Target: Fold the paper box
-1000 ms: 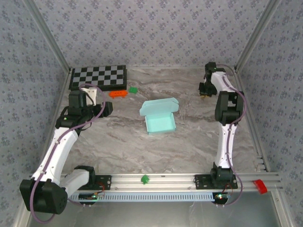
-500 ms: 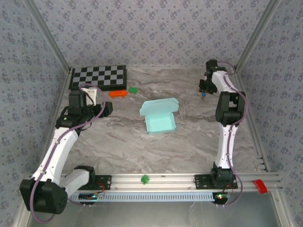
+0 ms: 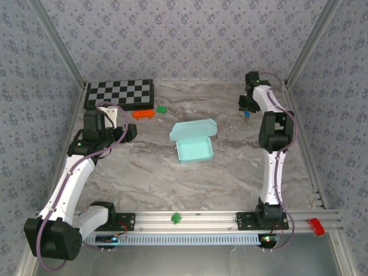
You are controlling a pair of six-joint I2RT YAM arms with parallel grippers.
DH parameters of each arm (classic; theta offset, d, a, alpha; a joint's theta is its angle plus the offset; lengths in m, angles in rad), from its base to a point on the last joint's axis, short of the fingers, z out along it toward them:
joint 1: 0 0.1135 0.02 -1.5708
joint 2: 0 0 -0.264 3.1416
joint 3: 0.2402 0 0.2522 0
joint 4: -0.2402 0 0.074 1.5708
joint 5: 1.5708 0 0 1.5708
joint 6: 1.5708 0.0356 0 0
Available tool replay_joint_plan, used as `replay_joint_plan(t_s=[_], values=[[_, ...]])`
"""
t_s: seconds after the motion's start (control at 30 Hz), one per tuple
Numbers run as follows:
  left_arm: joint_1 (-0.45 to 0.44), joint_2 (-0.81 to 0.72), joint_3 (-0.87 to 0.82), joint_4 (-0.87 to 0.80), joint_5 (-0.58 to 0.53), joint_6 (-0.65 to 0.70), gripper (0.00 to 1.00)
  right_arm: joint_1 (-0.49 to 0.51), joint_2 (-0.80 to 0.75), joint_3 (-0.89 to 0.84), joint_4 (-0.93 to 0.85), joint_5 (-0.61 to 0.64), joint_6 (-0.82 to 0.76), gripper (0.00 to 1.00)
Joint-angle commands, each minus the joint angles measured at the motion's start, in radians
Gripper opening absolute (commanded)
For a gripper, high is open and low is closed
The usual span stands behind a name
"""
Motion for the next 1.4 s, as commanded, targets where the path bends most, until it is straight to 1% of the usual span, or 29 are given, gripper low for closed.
replay_joint_plan(t_s=[0.0,0.37,0.6,0.7,0.83,1.07,1.27,1.37], values=[[0.008,-0.021,-0.001,0.012,0.024,0.008,0.83,0.004,0.038,0.037,-0.058,0.052,0.029,0.37],[0.008,-0.023,-0.001,0.012,0.024,0.008,0.83,0.017,0.072,0.058,-0.094,0.108,0.051,0.37],[0.008,-0.023,-0.001,0.011,0.025,0.007,0.83,0.023,0.066,0.048,-0.098,0.122,0.050,0.37],[0.008,-0.024,-0.002,0.012,0.024,0.008,0.83,0.023,0.069,0.042,-0.096,0.114,0.049,0.33],[0.009,-0.024,-0.001,0.012,0.024,0.008,0.83,0.023,0.074,0.043,-0.100,0.110,0.050,0.31],[0.008,-0.023,-0.001,0.014,0.024,0.006,0.83,0.023,0.045,0.010,-0.086,0.110,0.048,0.20],[0.008,-0.023,-0.001,0.017,0.026,0.004,0.83,0.023,0.009,-0.006,-0.081,0.107,0.044,0.14],[0.009,-0.022,-0.001,0.017,0.026,0.004,0.83,0.023,-0.009,-0.014,-0.076,0.102,0.043,0.13]])
